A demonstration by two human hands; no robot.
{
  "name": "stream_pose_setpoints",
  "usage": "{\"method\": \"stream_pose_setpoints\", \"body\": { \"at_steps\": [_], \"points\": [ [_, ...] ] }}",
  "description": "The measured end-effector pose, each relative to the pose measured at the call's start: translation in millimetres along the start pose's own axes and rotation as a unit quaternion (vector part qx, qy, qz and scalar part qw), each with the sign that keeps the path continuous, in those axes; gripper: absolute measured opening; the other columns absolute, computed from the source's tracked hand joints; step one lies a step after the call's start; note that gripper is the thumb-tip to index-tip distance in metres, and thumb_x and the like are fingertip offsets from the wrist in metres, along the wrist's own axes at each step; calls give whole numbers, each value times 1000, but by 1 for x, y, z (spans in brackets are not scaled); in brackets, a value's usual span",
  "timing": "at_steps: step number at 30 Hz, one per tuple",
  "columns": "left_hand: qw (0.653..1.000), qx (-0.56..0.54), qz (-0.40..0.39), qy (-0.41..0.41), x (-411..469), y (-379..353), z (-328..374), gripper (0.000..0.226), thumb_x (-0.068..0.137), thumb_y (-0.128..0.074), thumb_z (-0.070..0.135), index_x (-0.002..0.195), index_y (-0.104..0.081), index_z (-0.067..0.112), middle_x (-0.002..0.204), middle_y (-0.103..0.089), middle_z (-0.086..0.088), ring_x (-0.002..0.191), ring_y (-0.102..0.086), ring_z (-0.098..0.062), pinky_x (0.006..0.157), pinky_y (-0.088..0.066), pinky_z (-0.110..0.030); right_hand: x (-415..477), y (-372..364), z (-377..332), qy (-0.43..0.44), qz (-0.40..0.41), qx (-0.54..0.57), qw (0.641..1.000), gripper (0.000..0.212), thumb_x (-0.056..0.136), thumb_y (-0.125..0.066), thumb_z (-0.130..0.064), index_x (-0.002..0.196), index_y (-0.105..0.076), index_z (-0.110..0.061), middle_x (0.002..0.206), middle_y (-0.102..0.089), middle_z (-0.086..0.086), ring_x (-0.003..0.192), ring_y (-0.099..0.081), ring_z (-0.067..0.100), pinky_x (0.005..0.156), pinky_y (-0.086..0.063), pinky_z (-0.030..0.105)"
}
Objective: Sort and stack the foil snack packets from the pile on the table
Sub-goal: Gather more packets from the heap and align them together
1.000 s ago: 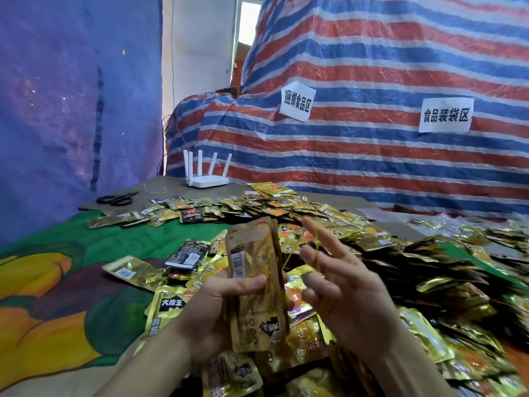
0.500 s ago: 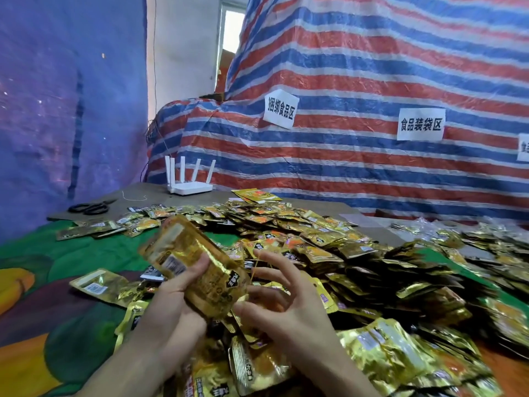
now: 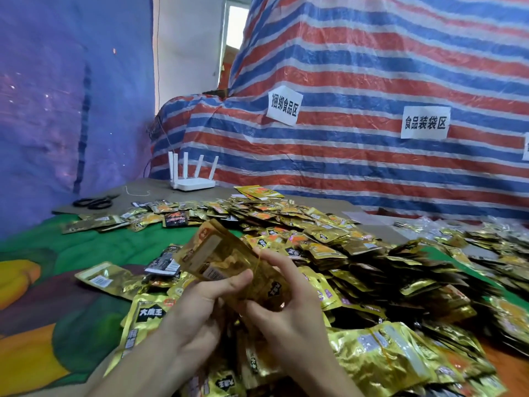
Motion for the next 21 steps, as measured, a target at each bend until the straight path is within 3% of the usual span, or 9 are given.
{"method": "stream_pose_setpoints", "body": {
  "at_steps": [3, 5, 7, 10, 12, 15, 21],
  "points": [
    [999, 42, 8, -5, 0, 8, 14, 57, 50, -85, 3, 106, -75, -1, 115, -70, -25, 106, -69, -39, 92, -56, -50, 1, 4, -2, -19, -1, 17, 1000, 61, 72, -80, 10, 117, -68, -29, 101, -77, -2, 90, -75, 19, 78, -61, 30],
    [997, 68, 10, -30, -1, 15, 25, 54, 53, -87, 3, 106, -76, 3, 112, -72, -23, 103, -68, -37, 87, -58, -50, 2, 7, -5, -32, -3, 16, 999, 63, 68, -83, 11, 113, -70, -32, 98, -76, -5, 88, -75, 21, 76, -63, 36],
    [991, 117, 24, -58, -2, 19, 34, 47, 54, -88, 19, 100, -79, 10, 102, -74, -19, 88, -72, -33, 72, -62, -47, 2, 8, -6, -41, -15, 16, 999, 65, 66, -85, 8, 111, -71, -36, 100, -75, -6, 90, -75, 20, 72, -64, 36],
    [986, 139, 44, -79, 0, 22, 37, 59, 53, -91, 13, 109, -72, 5, 100, -74, -22, 82, -73, -34, 61, -60, -41, 2, 9, -6, -45, -18, 22, 999, 67, 64, -87, 8, 110, -70, -38, 103, -74, -5, 90, -75, 19, 68, -62, 31],
    [987, 121, 57, -91, 1, 22, 36, 63, 54, -87, 16, 113, -69, 1, 101, -74, -23, 82, -74, -35, 60, -60, -41, 0, 8, -7, -40, -11, 12, 999, 67, 64, -88, 4, 111, -69, -40, 104, -72, -13, 93, -74, 14, 69, -62, 28],
    [987, 82, 80, -110, 3, 22, 30, 61, 55, -86, 16, 112, -69, 3, 102, -75, -22, 85, -74, -34, 60, -60, -42, -2, 6, -10, -27, 4, -2, 1000, 69, 63, -92, 0, 116, -65, -35, 105, -66, -28, 96, -69, -1, 70, -57, 15],
    [989, 36, 100, -105, 1, 10, 5, 62, 44, -88, 21, 103, -70, 10, 97, -76, -19, 77, -74, -32, 58, -62, -42, -2, 7, -11, -5, 48, -44, 998, 70, 59, -95, -5, 116, -64, -31, 103, -66, -28, 92, -67, -9, 67, -50, 6]
  ]
}}
Point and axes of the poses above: each hand's wrist, its own x-axis towards the middle knuckle, its own y-axis out of the back of the hand, z = x × y, the point moved 2 cm from there along x, towards the middle knuckle
